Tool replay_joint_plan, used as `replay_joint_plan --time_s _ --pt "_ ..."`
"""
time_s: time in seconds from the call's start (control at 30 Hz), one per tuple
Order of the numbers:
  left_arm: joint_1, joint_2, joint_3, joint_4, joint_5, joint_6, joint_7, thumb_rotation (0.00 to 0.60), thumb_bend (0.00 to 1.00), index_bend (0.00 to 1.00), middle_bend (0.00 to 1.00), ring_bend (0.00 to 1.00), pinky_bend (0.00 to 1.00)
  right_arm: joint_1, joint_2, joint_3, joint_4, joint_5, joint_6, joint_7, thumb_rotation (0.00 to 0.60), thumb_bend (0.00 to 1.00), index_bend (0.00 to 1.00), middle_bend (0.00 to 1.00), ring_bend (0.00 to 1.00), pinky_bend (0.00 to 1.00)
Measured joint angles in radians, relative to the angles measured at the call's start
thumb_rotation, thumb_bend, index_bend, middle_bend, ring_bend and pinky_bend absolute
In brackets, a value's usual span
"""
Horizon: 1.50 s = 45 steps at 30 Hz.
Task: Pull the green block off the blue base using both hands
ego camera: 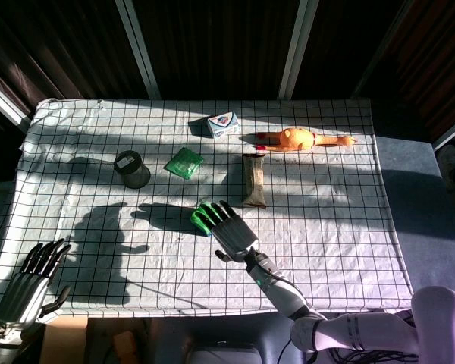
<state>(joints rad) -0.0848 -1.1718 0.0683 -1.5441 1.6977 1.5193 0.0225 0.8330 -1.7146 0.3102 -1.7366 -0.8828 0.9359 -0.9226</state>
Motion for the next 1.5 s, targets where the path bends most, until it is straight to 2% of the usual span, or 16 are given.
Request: replay_joint_plan --time_s 0.27,0.47,0.7,0.83,1.27,1.5 --pt "0.013 0.01 0.004 0.005 -0.001 0.019 -0.025 0.6 0.38 0.0 0.0 0.0 0.01 0.09 -0.053 0.016 0.053 0.116 0.058 -0.041 0.6 0.2 0.0 0.0 0.0 0.0" --pt "0.013 0.009 0.001 0.006 -0.009 0.017 -0.03 0.6 0.38 0.0 0.0 0.0 0.01 0.162 -0.092 0.033 0.161 0.202 0.067 -0.061 0.6 0.2 0.0 0.0 0.0 0.0" --pt "0.007 0.013 -0.008 0.006 -0.031 0.001 -0.042 0.6 0.38 0.0 0.0 0.0 0.01 0.238 -0.151 0.047 0.315 0.27 0.035 -0.04 0.6 0.2 0.0 0.0 0.0 0.0" --pt "0.006 0.015 -0.013 0.004 -0.041 -0.002 -0.046 0.6 0.38 0.0 0.0 0.0 0.01 0.263 -0.18 0.059 0.358 0.315 -0.009 0.01 0.6 0.2 0.0 0.0 0.0 0.0" --pt "-0.002 0.022 -0.018 -0.002 -0.049 -0.015 -0.052 0.6 0.37 0.0 0.0 0.0 0.01 0.301 -0.203 0.06 0.4 0.349 0.01 0.094 0.6 0.2 0.0 0.0 0.0 0.0" --pt "-0.001 0.024 -0.017 -0.001 -0.045 -0.01 -0.058 0.6 0.38 0.0 0.0 0.0 0.01 0.307 -0.22 0.052 0.466 0.348 0.021 0.114 0.6 0.2 0.0 0.0 0.0 0.0"
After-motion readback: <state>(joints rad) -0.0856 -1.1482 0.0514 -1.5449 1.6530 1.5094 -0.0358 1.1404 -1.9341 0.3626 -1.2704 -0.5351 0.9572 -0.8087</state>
